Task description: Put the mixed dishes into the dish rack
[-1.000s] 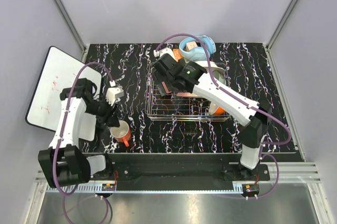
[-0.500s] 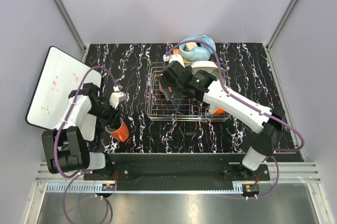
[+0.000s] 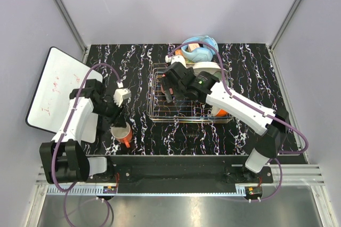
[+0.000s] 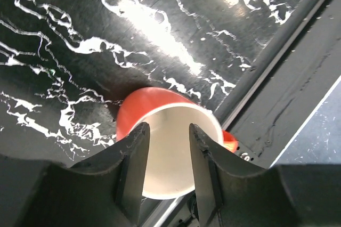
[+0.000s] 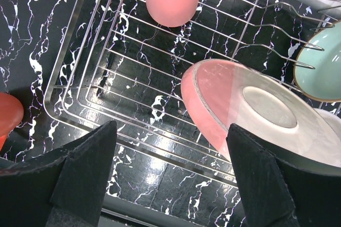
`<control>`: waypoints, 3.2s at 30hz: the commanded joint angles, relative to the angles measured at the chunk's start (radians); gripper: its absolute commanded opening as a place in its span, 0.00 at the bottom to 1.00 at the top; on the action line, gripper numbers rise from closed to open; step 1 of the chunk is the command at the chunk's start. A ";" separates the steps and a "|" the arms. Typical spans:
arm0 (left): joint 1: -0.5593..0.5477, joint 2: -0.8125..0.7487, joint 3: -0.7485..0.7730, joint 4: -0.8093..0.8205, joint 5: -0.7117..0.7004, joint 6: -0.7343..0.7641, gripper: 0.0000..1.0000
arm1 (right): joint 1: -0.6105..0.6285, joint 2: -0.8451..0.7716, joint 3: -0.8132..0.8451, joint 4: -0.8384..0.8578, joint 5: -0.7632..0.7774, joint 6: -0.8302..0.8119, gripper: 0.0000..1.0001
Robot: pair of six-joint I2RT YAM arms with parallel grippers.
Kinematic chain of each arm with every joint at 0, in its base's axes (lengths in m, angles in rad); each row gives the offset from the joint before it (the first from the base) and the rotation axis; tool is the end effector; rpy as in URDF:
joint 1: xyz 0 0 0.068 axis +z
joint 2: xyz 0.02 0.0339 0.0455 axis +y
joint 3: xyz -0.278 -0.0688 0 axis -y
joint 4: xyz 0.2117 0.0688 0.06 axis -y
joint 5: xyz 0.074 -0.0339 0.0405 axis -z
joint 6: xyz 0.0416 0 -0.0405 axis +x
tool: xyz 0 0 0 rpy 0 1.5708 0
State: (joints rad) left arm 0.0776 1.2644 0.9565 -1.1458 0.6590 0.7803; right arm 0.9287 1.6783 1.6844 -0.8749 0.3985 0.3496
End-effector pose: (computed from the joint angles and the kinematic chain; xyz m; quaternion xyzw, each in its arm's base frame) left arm 0.1700 -0.0123 0.2654 0.3429 0.8804 -0.2707 0.1847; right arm 0.2128 0.2576 0.3654 -0.1976 0.9016 0.0519 0.3814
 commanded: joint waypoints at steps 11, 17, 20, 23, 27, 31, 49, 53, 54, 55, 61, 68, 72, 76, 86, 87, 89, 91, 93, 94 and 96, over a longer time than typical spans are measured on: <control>-0.002 -0.057 0.087 -0.043 -0.007 -0.001 0.41 | 0.002 -0.035 -0.043 0.048 -0.012 0.019 0.92; 0.017 -0.056 0.126 -0.051 -0.051 0.013 0.41 | 0.002 -0.049 -0.058 0.057 -0.015 0.019 0.92; 0.025 -0.053 0.126 -0.051 -0.059 0.023 0.41 | 0.001 -0.054 -0.064 0.059 -0.013 0.022 0.92; 0.027 -0.043 0.099 -0.051 -0.074 0.040 0.41 | 0.001 -0.058 -0.069 0.059 -0.012 0.020 0.92; 0.036 -0.028 0.045 -0.034 -0.087 0.054 0.41 | 0.001 -0.061 -0.071 0.062 -0.009 0.020 0.92; 0.037 -0.007 0.013 0.007 -0.099 0.053 0.41 | 0.001 -0.065 -0.069 0.060 -0.007 0.022 0.92; 0.039 -0.006 0.095 -0.055 -0.010 0.034 0.38 | 0.001 -0.062 -0.058 0.060 -0.020 0.028 0.91; 0.037 -0.046 0.180 -0.129 0.040 0.036 0.38 | 0.001 -0.054 -0.058 0.062 -0.029 0.031 0.91; 0.037 -0.056 0.188 -0.132 0.036 0.033 0.39 | 0.001 -0.055 -0.060 0.062 -0.029 0.031 0.91; 0.037 -0.062 0.188 -0.132 0.030 0.034 0.39 | 0.001 -0.057 -0.061 0.060 -0.030 0.031 0.91; 0.037 -0.045 0.108 -0.074 -0.055 0.043 0.39 | 0.001 -0.074 -0.072 0.060 -0.024 0.028 0.92; 0.039 -0.040 0.073 0.017 -0.125 -0.007 0.40 | 0.001 -0.091 -0.092 0.062 -0.015 0.028 0.93; 0.037 -0.054 0.071 0.060 -0.148 -0.029 0.45 | 0.002 -0.095 -0.106 0.068 -0.015 0.031 0.93; 0.037 -0.063 0.048 0.083 -0.162 -0.038 0.51 | 0.001 -0.098 -0.114 0.068 -0.013 0.034 0.93; 0.039 -0.034 -0.068 0.173 -0.216 -0.049 0.55 | 0.001 -0.104 -0.132 0.073 -0.004 0.035 0.93; 0.039 -0.031 -0.073 0.175 -0.214 -0.049 0.54 | 0.002 -0.104 -0.134 0.073 -0.003 0.035 0.93; 0.039 -0.016 -0.084 0.188 -0.211 -0.049 0.47 | 0.001 -0.106 -0.135 0.074 -0.003 0.037 0.93; 0.039 -0.004 -0.087 0.192 -0.208 -0.049 0.36 | 0.001 -0.106 -0.137 0.074 -0.003 0.040 0.91; 0.039 0.006 -0.087 0.190 -0.193 -0.052 0.17 | 0.002 -0.106 -0.138 0.074 -0.003 0.038 0.91; 0.040 0.006 -0.087 0.192 -0.188 -0.056 0.11 | 0.001 -0.106 -0.140 0.077 -0.003 0.038 0.90; 0.040 -0.003 -0.084 0.189 -0.174 -0.058 0.00 | 0.001 -0.106 -0.141 0.077 -0.001 0.040 0.89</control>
State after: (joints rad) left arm 0.1123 1.2671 0.8730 -0.9730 0.4522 0.7326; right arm 0.9287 1.6150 1.5517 -0.8082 0.3756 0.3687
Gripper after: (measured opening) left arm 0.096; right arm 0.898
